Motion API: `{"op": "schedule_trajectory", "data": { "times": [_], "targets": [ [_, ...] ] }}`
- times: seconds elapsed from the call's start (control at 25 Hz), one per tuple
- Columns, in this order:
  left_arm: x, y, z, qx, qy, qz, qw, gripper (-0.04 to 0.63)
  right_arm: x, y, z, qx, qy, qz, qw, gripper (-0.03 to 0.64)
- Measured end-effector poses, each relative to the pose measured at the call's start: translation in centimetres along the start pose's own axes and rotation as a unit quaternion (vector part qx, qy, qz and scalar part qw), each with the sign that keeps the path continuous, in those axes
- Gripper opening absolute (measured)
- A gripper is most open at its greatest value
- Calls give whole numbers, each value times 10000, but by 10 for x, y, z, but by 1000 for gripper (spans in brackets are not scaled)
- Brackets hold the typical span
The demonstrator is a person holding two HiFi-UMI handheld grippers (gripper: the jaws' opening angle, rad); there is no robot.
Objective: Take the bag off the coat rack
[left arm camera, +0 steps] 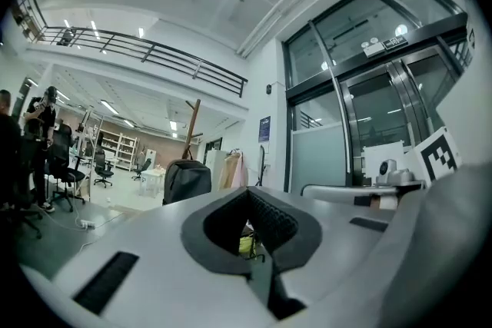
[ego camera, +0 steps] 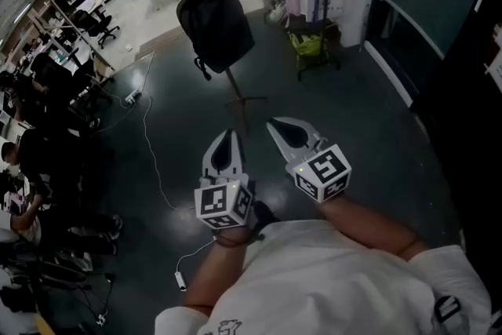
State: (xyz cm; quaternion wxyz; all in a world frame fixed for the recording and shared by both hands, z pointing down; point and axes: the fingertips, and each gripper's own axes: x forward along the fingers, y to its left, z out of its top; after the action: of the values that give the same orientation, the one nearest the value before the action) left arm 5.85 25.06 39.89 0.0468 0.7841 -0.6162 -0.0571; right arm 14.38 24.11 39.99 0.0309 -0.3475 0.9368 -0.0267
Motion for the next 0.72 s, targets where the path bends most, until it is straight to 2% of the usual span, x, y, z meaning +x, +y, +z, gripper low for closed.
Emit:
{"op": "schedule_trajectory", "data": {
  "times": [0.32, 0.72],
  "targets": [
    [50, 56, -3, -74, 80, -19, 9999, 6, 69, -20, -10, 29, 75, -70, 9999, -2],
    [114, 162, 19, -46, 200, -169, 9996, 6, 194, -27, -6, 82, 110, -187, 9997, -2]
  ]
}}
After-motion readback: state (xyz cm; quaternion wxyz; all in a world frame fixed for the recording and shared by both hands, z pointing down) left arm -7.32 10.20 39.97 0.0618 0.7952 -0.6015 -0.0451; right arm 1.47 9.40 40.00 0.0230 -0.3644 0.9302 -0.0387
